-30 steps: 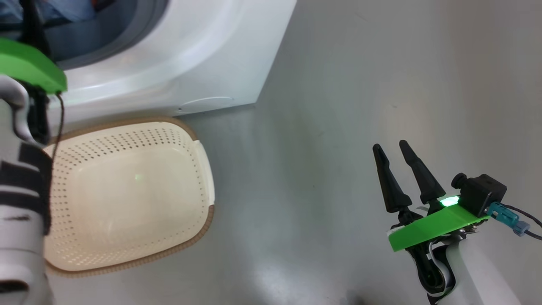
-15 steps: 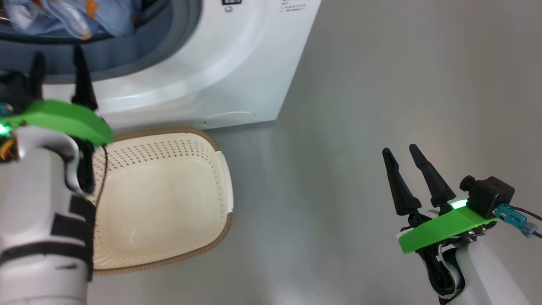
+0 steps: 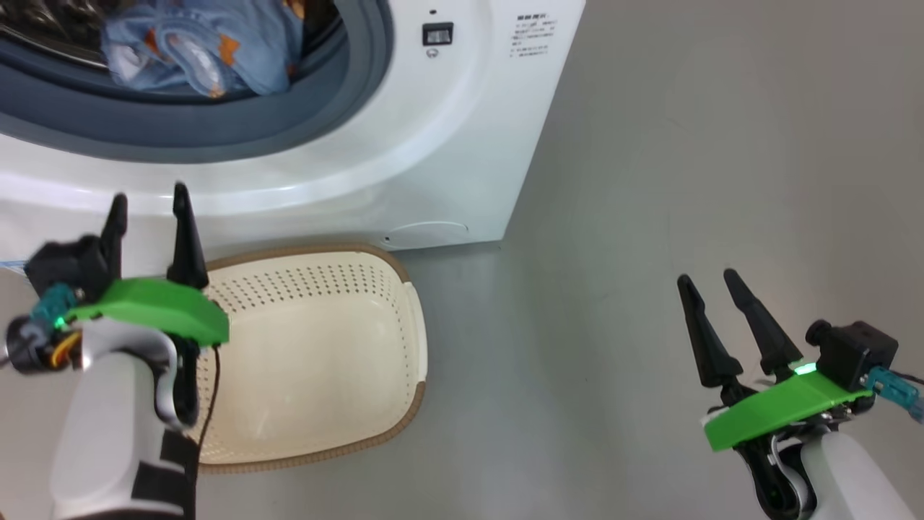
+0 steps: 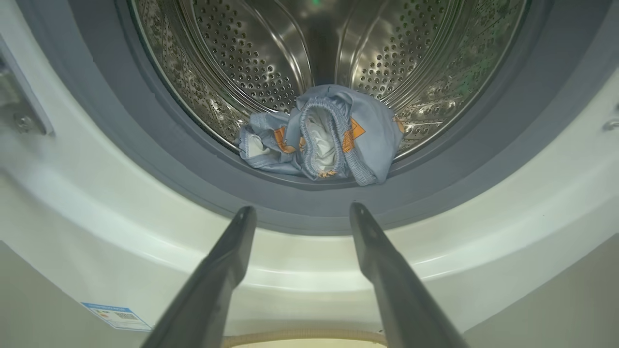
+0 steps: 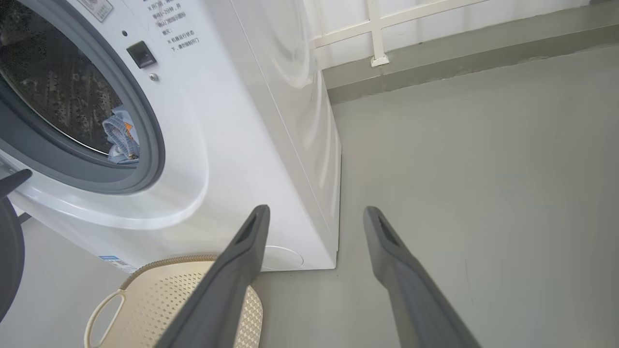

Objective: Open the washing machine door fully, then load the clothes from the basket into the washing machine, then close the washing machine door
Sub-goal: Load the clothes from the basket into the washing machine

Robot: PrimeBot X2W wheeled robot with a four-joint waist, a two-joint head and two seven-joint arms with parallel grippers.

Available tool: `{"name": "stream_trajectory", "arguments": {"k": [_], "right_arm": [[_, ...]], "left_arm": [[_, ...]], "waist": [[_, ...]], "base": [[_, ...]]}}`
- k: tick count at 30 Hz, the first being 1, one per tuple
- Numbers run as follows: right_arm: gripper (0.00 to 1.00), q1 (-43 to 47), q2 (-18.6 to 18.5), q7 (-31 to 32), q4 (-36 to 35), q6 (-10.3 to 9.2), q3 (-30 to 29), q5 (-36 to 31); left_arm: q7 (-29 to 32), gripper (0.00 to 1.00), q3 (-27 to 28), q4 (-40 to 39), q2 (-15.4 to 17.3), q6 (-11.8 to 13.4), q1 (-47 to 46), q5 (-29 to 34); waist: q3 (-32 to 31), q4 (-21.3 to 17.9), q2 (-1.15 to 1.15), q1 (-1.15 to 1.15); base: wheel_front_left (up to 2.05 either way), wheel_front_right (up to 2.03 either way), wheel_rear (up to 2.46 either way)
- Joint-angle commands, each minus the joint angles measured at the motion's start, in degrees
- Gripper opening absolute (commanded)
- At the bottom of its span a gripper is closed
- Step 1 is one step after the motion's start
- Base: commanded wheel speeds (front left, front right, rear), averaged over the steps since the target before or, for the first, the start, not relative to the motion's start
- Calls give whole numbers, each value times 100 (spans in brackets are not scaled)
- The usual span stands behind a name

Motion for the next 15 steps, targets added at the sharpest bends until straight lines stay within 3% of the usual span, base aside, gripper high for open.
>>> {"name": "stream_trajectory", "arguments": {"k": [1,15], "right_arm": [[100,191,-90,-43,-96,9,86,-38],[100,516,-179,-43,-27,9,110,-26]], "left_arm": [[-32,100,165,-251,144,-14,228,69],[-32,100,218,-1184,43,-15,1725,110]], "waist": [[-149,103,0,0],[-846,196,0,0]], "base": [[0,0,0],[0,0,0]]}}
